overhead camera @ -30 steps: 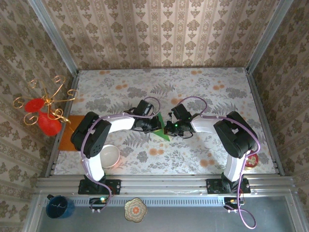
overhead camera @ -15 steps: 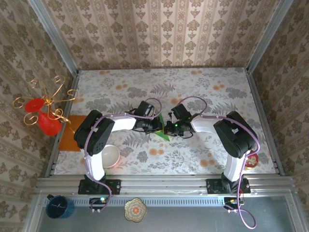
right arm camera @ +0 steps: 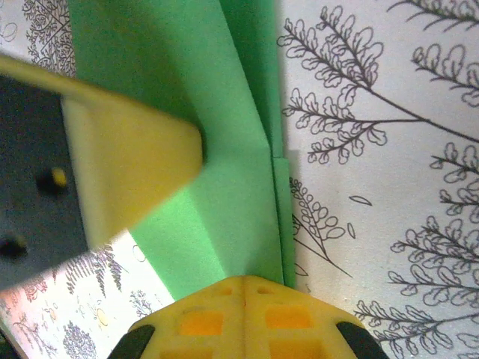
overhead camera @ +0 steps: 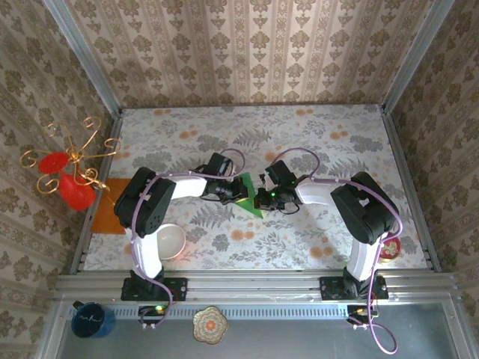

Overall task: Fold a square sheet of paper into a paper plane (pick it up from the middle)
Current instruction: Fourth fold the wing at the center of the table.

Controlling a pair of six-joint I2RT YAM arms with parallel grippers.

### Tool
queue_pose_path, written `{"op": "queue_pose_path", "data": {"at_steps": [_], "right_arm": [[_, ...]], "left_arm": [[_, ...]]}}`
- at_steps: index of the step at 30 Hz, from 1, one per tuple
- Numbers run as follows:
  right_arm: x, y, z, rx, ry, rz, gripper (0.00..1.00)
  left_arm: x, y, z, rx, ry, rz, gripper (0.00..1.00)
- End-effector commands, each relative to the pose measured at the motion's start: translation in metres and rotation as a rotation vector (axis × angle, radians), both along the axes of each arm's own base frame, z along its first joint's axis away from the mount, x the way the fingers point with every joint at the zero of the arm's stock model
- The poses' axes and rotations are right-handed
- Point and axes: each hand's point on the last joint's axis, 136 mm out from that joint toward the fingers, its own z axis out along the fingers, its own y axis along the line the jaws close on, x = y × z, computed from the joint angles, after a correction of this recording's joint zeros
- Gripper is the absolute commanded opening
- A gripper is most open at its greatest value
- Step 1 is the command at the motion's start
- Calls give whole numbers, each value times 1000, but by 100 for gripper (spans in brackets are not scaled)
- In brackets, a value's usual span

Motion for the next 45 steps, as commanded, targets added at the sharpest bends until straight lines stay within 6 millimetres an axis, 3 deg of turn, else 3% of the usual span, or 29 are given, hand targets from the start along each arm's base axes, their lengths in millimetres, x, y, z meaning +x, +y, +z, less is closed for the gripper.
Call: {"op": "queue_pose_path", "data": {"at_steps": [1, 5, 11, 22, 27, 31, 34, 37, 40, 45], "right_arm": [[-60, -74, -78, -348, 234, -21, 0], [-61, -75, -80, -350, 236, -21, 0], [-60, -74, -80, -341, 232, -30, 0], [-58, -68, -79, -297, 230, -52, 0], [-56, -62, -73, -256, 222, -57, 0], [-38, -34, -46, -105, 167, -68, 1], [-13, -8, -8, 42, 84, -83, 5], [11, 8, 34, 136, -20, -95, 15], [26, 6, 64, 160, -121, -123, 30], [35, -9, 84, 177, -201, -169, 42]], "left_arm": [[43, 48, -22, 131, -57, 100, 7], [69, 79, -28, 173, -66, 158, 7], [86, 106, -33, 207, -65, 193, 7], [103, 119, -21, 213, -105, 196, 8], [114, 119, -3, 200, -142, 188, 9], [118, 104, 29, 159, -201, 164, 11], [111, 90, 54, 152, -252, 145, 14], [99, 88, 71, 201, -289, 170, 21], [86, 94, 82, 242, -306, 244, 33], [56, 77, 96, 202, -333, 237, 46]]}}
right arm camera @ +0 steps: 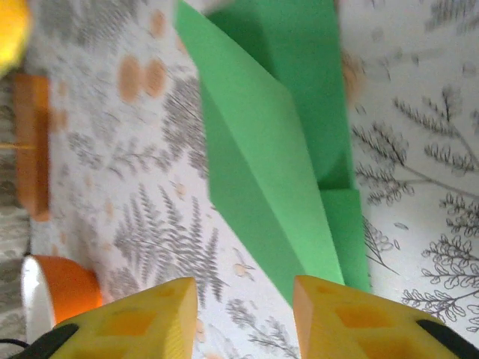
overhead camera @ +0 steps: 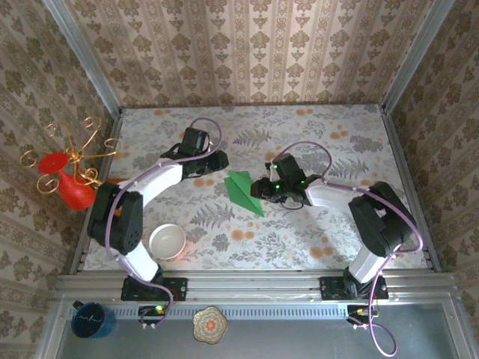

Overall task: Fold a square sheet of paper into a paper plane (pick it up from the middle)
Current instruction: Fourth fold the wing at the center of the table.

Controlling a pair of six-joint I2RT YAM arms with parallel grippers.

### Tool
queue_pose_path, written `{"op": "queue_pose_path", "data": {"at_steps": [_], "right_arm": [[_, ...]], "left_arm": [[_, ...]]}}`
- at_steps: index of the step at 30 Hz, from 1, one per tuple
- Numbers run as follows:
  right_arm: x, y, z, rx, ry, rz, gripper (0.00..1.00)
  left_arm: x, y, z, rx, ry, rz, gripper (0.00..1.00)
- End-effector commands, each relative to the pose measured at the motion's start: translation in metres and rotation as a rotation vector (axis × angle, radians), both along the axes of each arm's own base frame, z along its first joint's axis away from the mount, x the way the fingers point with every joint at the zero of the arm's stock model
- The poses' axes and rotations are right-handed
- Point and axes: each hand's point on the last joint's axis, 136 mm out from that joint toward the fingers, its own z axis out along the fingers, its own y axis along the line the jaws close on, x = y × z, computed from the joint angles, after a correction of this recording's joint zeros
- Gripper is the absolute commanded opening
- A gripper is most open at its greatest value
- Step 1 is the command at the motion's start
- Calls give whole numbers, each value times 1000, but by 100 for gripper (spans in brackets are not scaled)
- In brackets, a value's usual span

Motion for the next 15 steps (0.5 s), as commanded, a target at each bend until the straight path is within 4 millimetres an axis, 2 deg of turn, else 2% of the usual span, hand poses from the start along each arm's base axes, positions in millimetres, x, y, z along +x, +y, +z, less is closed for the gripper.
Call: {"op": "queue_pose_path", "data": {"at_steps": [1, 3, 5, 10, 12, 15], "right_arm": [[10, -13, 12, 16, -53, -53, 44], [11, -16, 13, 34, -63, -49, 45], [11, -18, 14, 38, -73, -28, 47], [14, -20, 4, 11, -78, 11, 51], [14, -18, -2, -1, -79, 38, 52], [18, -15, -11, -39, -70, 87, 53]], "left_arm": [[-17, -1, -5, 16, 20, 38, 49], [-27, -8, -3, -1, 16, 16, 58], [-37, -14, -3, -17, 13, -4, 71], [-53, -22, -6, -60, 5, -35, 92], [-57, -23, -9, -89, 14, -31, 99], [-63, -22, -17, -113, 34, -21, 100]]}}
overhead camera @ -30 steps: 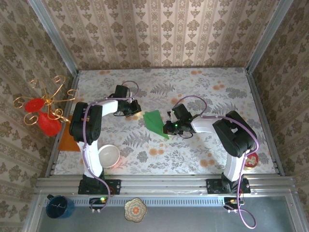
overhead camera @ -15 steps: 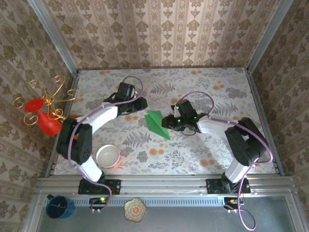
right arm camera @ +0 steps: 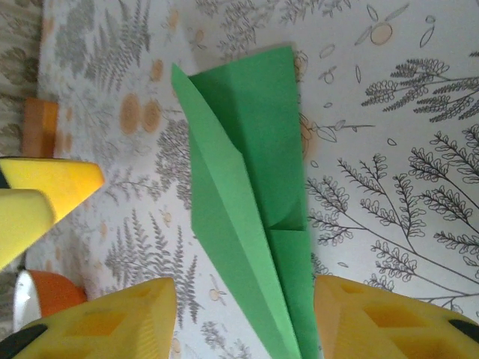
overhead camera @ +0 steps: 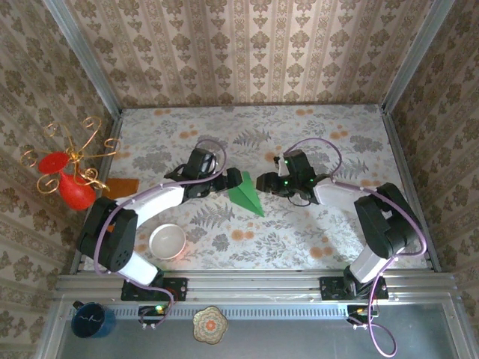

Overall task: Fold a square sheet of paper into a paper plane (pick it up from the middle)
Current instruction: Fourth fold the wing at the center of the table, then pick up the paper from the center of the table.

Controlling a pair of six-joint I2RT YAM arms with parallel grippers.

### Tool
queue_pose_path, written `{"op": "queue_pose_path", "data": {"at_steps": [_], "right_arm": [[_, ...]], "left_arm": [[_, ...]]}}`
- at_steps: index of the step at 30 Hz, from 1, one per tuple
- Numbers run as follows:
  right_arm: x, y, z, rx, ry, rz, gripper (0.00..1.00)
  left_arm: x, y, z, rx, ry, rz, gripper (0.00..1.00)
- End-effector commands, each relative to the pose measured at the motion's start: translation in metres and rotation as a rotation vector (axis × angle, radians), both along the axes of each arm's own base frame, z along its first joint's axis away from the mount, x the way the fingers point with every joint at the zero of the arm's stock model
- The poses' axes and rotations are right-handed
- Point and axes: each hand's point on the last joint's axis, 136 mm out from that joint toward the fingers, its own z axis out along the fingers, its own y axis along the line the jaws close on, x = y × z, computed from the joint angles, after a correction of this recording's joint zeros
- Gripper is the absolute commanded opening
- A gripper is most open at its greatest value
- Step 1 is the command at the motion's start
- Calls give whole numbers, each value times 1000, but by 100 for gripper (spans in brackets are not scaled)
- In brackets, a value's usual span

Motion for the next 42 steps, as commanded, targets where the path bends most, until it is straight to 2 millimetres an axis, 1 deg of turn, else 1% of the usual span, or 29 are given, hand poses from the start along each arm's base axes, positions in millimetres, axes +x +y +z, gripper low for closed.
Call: {"op": "queue_pose_path", "data": {"at_steps": [1, 8, 11, 13, 16, 21, 26, 31, 33, 36, 38, 42], "right_arm": [[4, 7, -7, -35, -7, 90, 53], [14, 31, -13, 8, -7, 216, 48], [16, 37, -20, 20, 14, 239, 43], [15, 40, -21, 43, 9, 260, 40], [15, 40, -22, 32, -1, 276, 36], [14, 43, -23, 38, -4, 306, 27], [15, 41, -24, 25, -17, 309, 15], [19, 39, -18, 22, -52, 301, 5], [21, 40, -11, 30, -71, 297, 2], [22, 41, 10, 80, -123, 284, 0], [23, 42, 30, 123, -165, 268, 0], [24, 44, 77, 250, -228, 229, 0]], "left_arm": [[-1, -6, 8, -77, -13, 13, 100], [-3, -6, -4, -83, 43, 41, 100], [-3, -7, -9, -89, 68, 56, 100], [-4, -8, -12, -98, 81, 62, 100], [-6, -8, -18, -101, 101, 62, 100], [-8, -10, -19, -118, 107, 59, 99], [-8, -13, -16, -137, 103, 44, 99], [-5, -12, -10, -166, 97, 38, 99], [-4, -12, -6, -183, 91, 36, 99], [-4, -11, 4, -220, 64, 34, 98], [-4, -12, 14, -250, 31, 25, 98], [-6, -13, 43, -310, -43, 0, 98]]}}
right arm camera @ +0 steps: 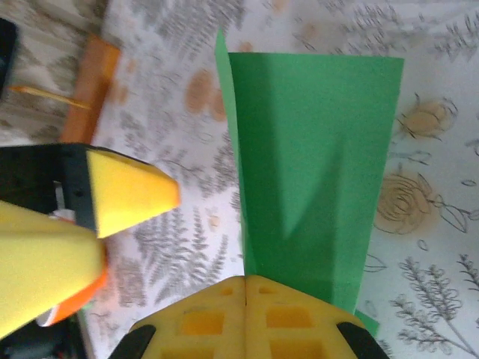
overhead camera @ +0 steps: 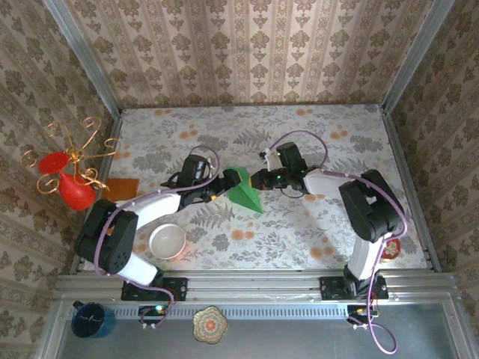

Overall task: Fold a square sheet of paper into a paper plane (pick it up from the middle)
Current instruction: Pick up the paper from the center of the table.

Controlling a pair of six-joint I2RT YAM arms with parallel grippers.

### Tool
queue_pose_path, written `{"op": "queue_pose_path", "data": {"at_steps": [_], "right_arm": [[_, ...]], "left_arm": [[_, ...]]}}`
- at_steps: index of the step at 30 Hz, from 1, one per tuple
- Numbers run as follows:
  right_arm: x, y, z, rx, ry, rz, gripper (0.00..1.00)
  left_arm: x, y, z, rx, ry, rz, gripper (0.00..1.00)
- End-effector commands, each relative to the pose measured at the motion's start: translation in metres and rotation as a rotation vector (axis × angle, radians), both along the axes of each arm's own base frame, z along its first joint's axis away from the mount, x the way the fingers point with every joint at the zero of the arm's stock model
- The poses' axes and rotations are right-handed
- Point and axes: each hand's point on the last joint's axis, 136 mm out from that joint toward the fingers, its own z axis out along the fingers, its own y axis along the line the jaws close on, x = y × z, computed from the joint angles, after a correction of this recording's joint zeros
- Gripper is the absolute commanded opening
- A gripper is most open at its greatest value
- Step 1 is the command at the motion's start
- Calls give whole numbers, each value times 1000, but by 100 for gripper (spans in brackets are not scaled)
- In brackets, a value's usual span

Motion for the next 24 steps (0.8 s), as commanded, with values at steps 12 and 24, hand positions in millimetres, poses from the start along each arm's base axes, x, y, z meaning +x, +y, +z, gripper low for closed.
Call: {"op": "queue_pose_path", "data": {"at_steps": [12, 24], "right_arm": [[1, 10, 132, 442, -62, -78, 0], [-5, 6, 156, 530, -61, -82, 0]], "left_arm": [[-10, -32, 113, -287, -270, -136, 85], [-12, -42, 134, -385, -320, -178, 62]]}}
